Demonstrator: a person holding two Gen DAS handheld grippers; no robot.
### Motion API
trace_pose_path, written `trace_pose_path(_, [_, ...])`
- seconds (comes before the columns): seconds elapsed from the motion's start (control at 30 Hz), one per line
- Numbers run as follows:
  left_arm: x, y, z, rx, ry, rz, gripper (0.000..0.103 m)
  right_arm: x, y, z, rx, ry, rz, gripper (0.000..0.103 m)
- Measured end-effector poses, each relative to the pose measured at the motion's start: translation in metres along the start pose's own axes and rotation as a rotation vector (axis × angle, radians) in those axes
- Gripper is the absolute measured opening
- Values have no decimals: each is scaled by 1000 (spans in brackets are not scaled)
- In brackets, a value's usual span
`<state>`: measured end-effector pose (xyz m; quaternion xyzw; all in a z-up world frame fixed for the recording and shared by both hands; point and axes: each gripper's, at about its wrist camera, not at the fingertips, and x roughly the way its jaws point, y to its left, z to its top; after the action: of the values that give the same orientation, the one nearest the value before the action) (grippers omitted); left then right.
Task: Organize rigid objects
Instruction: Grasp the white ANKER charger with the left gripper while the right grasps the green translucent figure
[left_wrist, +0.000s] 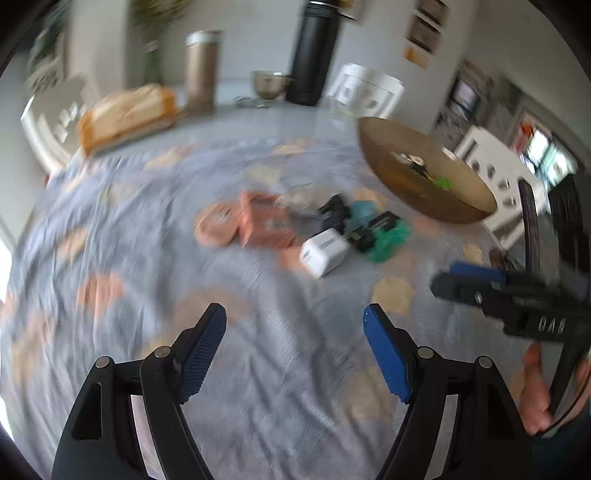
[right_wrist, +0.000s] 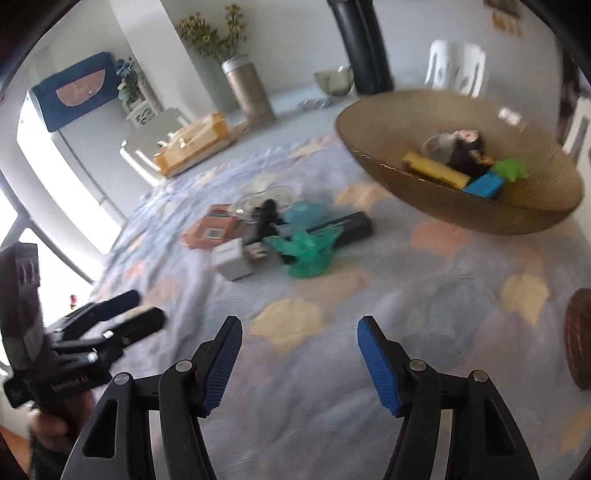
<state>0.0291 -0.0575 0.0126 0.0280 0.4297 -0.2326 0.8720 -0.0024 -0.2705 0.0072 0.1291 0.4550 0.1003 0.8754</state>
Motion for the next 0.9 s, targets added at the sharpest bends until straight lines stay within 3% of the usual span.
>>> trace_pose_path(0.13, [27, -16, 19, 100, 23, -1, 75, 9, 9, 25, -19, -48, -45, 63])
trace_pose_path(0.27, [65, -15, 26, 97, 79, -43, 64, 38, 2, 24, -6, -65, -65, 63])
trace_pose_path(0.43, [77, -22, 27, 116, 57, -46, 63, 51, -10, 25, 31, -61, -28, 63])
trace_pose_path(0.53, [78, -27, 27, 133, 45, -41, 42, 54, -6, 27, 16, -65, -42, 60])
trace_pose_path(0.57, [78, -27, 26, 135, 41, -29, 36, 54, -4, 26, 5, -66, -47, 44])
trace_pose_path(0.67, [78, -27, 25, 136, 34, -31, 35, 52, 2, 25, -27, -89, -77, 42])
trace_pose_path(0.9, [61, -26, 18, 117, -29, 4, 35, 39, -10, 23, 11, -136, -15, 41])
